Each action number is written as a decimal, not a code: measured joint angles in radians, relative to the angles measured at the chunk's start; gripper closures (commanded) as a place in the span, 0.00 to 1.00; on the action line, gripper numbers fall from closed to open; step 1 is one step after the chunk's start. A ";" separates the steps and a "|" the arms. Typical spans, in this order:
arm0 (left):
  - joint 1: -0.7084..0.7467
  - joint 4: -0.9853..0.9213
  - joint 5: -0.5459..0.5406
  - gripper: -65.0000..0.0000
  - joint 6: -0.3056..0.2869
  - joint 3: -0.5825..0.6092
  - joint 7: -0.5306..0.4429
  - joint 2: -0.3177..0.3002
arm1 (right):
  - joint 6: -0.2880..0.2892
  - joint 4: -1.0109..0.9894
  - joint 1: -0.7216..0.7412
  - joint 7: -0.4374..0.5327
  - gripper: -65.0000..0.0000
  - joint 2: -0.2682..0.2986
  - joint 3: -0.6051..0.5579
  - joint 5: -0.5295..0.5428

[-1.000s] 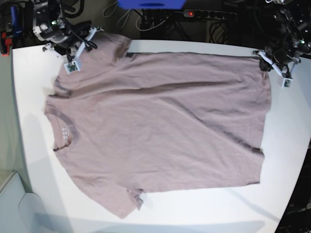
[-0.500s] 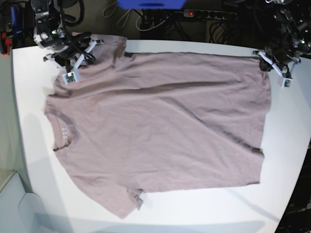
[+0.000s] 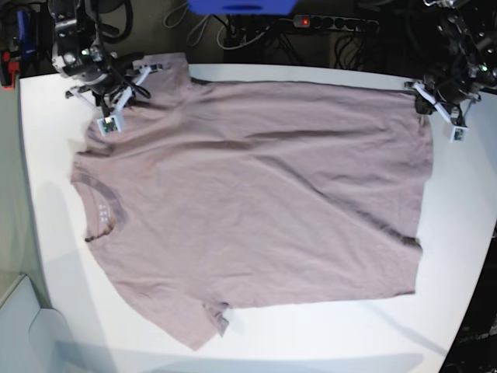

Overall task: Layout the t-shirt on the table in an organized manner, then fold the t-shirt properly
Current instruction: 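Lift the shoulder edge with both grippers and fold it over the hem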

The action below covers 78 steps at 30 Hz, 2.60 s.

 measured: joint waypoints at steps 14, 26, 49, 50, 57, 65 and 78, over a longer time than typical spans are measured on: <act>-0.113 0.256 0.011 1.00 -0.003 0.004 0.024 0.032 | 0.004 0.177 0.077 -0.079 1.00 0.019 -0.005 0.012; -0.393 0.337 0.023 1.00 -0.006 0.005 0.122 0.033 | 0.015 0.178 0.369 -0.068 1.00 0.072 0.080 0.022; -0.951 0.459 0.242 1.00 0.058 0.412 0.142 0.068 | 0.173 0.183 1.098 -0.082 1.00 0.149 0.095 0.018; -0.963 0.468 0.260 1.00 0.058 0.425 0.146 0.075 | 0.173 0.184 1.121 -0.082 1.00 0.160 0.098 0.015; -1.068 0.492 0.295 1.00 0.049 0.424 0.148 0.073 | 0.175 0.188 1.243 -0.082 1.00 0.269 0.100 0.019; -1.149 0.496 0.290 1.00 0.049 0.422 0.204 0.075 | 0.241 0.209 1.326 -0.076 1.00 0.286 0.102 0.018; -0.979 0.473 0.297 1.00 0.053 0.349 0.208 0.130 | 0.307 0.158 1.246 -0.021 1.00 0.215 0.103 0.003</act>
